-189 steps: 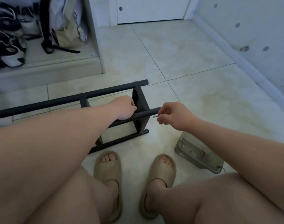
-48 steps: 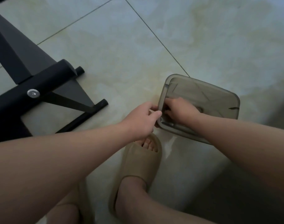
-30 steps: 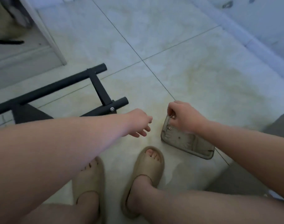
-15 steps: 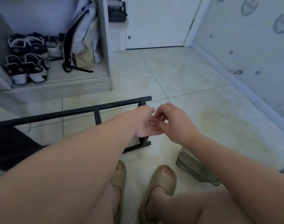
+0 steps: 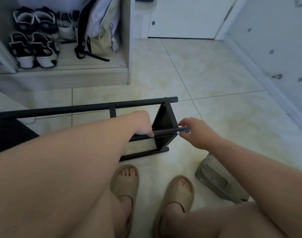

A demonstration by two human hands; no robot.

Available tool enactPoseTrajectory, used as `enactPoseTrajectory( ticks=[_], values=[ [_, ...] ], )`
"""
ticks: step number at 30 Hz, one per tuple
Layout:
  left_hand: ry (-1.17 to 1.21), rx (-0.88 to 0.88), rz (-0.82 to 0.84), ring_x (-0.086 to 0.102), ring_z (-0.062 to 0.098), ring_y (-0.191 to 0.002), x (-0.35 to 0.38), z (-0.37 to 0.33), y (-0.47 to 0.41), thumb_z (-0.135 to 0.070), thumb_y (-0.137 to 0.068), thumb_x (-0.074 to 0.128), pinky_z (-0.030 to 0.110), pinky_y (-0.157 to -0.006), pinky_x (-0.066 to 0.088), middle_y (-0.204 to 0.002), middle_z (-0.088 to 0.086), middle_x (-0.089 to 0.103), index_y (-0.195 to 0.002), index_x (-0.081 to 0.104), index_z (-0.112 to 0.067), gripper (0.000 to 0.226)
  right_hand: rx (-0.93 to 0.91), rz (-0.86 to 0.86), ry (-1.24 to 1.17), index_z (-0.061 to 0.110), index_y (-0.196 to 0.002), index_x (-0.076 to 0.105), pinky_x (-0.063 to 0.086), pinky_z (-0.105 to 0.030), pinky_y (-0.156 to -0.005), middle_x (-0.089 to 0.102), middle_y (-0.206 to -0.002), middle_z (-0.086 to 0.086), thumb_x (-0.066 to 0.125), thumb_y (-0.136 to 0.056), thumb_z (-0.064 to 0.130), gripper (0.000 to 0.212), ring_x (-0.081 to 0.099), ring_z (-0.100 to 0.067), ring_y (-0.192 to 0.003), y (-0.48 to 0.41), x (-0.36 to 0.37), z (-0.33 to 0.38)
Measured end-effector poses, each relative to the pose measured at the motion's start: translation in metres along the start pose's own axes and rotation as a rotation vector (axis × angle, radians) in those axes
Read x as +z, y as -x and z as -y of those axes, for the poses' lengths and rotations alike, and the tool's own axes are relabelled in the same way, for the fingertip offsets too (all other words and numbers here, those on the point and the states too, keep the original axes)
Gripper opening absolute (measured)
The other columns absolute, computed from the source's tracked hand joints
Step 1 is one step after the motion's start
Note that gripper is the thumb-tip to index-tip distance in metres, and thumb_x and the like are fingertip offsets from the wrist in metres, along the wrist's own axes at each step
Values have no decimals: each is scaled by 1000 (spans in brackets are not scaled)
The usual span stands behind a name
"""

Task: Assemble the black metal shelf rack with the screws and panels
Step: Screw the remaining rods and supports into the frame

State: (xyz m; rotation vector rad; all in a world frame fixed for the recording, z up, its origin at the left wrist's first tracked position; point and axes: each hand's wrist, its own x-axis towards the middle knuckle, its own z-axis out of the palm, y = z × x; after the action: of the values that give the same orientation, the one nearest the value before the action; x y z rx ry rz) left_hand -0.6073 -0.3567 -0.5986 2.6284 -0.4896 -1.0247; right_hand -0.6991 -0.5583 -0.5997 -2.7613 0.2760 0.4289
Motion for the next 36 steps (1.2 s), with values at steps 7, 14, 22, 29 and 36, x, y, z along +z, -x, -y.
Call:
enactPoseTrajectory(
  ticks=[7,14,22,29,36],
  values=[
    [-402,146,129,62,28,-106,9,-6,-21,-34,-87,74,33,-85,51,-115,5,65,-132,61,-9,53,-57,132,33,37,-154,35,47,-38,-97,54,-131,1,71,-93,30,71,52,-20,-112,-36,9,-16],
    [-559,173,159,61,29,-110,13,-10,-22,-31,-93,68,31,-81,46,-125,6,63,-138,56,-9,51,-55,157,127,30,-146,40,51,-42,-86,67,-114,1,68,-95,26,57,56,-23,-102,-40,14,-14],
    [-761,165,256,52,21,-60,66,-12,24,-12,-85,65,35,-62,51,-71,0,53,-73,54,-11,16,-32,352,224,28,-155,19,52,-42,-82,63,-113,-10,80,-85,32,93,62,-35,-97,31,33,13],
    [-672,98,217,53,22,-63,114,21,90,-6,-83,49,33,-52,40,-75,2,54,-72,51,-15,14,20,361,94,20,-160,-2,46,-39,-68,58,-101,-10,86,-80,34,120,56,-31,-84,116,79,39],
    [-651,78,275,58,29,-79,137,45,140,-6,-84,49,39,-72,53,-76,3,54,-70,50,-16,17,70,303,-83,21,-162,-3,49,-41,-85,58,-127,-11,87,-78,41,125,59,-33,-109,188,125,59]
  ],
)
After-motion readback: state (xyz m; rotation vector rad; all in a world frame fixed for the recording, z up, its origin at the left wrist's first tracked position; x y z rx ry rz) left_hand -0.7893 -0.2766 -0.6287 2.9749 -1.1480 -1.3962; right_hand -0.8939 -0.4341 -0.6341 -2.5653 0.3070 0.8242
